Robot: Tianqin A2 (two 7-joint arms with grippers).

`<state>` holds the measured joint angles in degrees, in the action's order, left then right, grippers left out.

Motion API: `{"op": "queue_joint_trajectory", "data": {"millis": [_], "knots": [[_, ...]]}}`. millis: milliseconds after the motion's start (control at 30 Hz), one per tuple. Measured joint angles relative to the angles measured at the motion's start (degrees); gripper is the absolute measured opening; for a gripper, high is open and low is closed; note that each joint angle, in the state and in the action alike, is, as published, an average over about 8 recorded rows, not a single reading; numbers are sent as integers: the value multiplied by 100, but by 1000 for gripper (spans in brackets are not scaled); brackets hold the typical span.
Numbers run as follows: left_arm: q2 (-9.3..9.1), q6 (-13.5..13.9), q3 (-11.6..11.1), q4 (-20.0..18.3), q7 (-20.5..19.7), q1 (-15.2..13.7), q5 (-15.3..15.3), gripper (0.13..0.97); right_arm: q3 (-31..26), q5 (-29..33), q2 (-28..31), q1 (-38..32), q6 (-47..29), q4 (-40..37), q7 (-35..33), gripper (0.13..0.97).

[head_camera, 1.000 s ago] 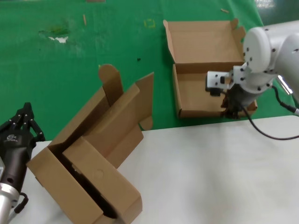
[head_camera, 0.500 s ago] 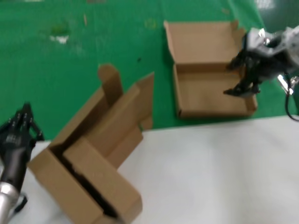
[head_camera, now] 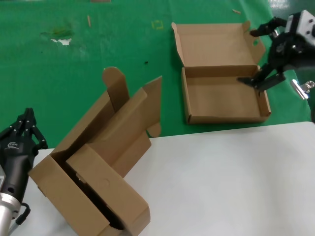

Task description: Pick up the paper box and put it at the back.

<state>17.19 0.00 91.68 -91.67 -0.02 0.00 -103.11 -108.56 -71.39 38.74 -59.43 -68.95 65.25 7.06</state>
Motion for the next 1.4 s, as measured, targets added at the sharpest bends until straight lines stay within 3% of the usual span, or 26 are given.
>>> {"op": "queue_joint_trajectory", "data": {"millis": [267,567,667,1400], "knots": [[0,0,0,0,0,0,0,188,162,-306,-210,574,667,255,-68,832],[0,0,0,0,0,0,-1,295,372,-700,-477,1312,1523,583,-156,932],[0,0,0,0,0,0,0,344,442,-830,-565,1556,1806,691,-185,940],[0,0,0,0,3,0,-1,461,958,-1799,-1223,3371,3912,1498,-400,966]]}}
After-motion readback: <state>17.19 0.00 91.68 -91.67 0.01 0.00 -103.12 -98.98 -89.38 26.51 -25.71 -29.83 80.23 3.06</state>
